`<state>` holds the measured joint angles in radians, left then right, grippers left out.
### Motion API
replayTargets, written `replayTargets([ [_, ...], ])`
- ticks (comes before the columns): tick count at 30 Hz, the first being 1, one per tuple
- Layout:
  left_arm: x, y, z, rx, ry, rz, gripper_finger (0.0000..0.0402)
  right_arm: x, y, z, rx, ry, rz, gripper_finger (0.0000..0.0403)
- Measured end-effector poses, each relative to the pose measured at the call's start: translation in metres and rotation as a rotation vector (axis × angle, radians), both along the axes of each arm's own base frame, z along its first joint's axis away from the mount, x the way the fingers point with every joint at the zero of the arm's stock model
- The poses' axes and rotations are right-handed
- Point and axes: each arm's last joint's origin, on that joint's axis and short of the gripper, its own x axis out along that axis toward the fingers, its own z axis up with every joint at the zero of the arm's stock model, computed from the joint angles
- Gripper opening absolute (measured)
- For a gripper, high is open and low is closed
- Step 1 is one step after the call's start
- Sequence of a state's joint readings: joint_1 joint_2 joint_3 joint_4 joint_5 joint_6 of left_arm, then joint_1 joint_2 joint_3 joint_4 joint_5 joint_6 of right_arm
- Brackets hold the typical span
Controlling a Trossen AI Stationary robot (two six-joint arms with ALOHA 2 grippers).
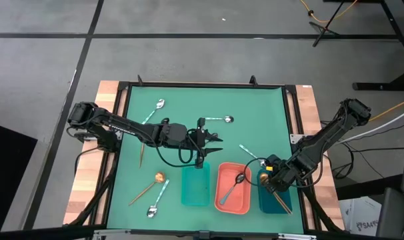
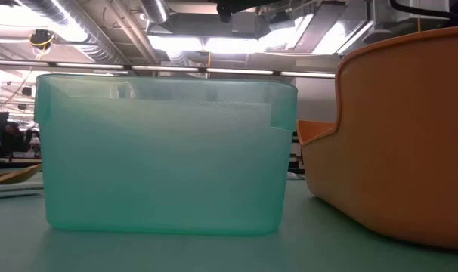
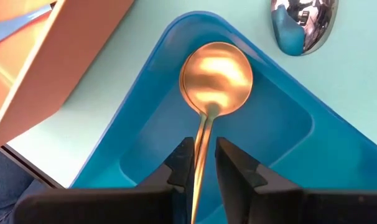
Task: Sort silverware by color (type)
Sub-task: Put the blue spoon into the orange bin
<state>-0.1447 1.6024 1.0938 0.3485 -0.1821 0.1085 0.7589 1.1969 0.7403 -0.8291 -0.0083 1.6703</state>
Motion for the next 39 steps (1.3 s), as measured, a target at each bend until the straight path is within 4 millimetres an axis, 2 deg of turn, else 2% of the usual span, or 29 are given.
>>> replayTargets([
  [11, -0.001, -0.001, -0.003, 0.002, 0.026, -0.002, 0.0134, 0.001, 0.002, 0.001, 0.023, -0.011, 0.003, 0.0056],
  [20, -0.001, -0.006, -0.003, -0.026, 0.026, -0.012, 0.0134, 0.007, 0.006, 0.024, 0.004, -0.088, 0.070, 0.0056],
  [28, -0.001, -0.005, -0.003, -0.070, 0.022, 0.031, 0.0134, 0.012, 0.006, 0.047, -0.110, -0.199, 0.171, 0.0056],
  [39, -0.002, -0.001, -0.003, -0.051, 0.014, 0.151, 0.0134, 0.015, 0.003, 0.050, -0.258, -0.296, 0.274, 0.0056],
])
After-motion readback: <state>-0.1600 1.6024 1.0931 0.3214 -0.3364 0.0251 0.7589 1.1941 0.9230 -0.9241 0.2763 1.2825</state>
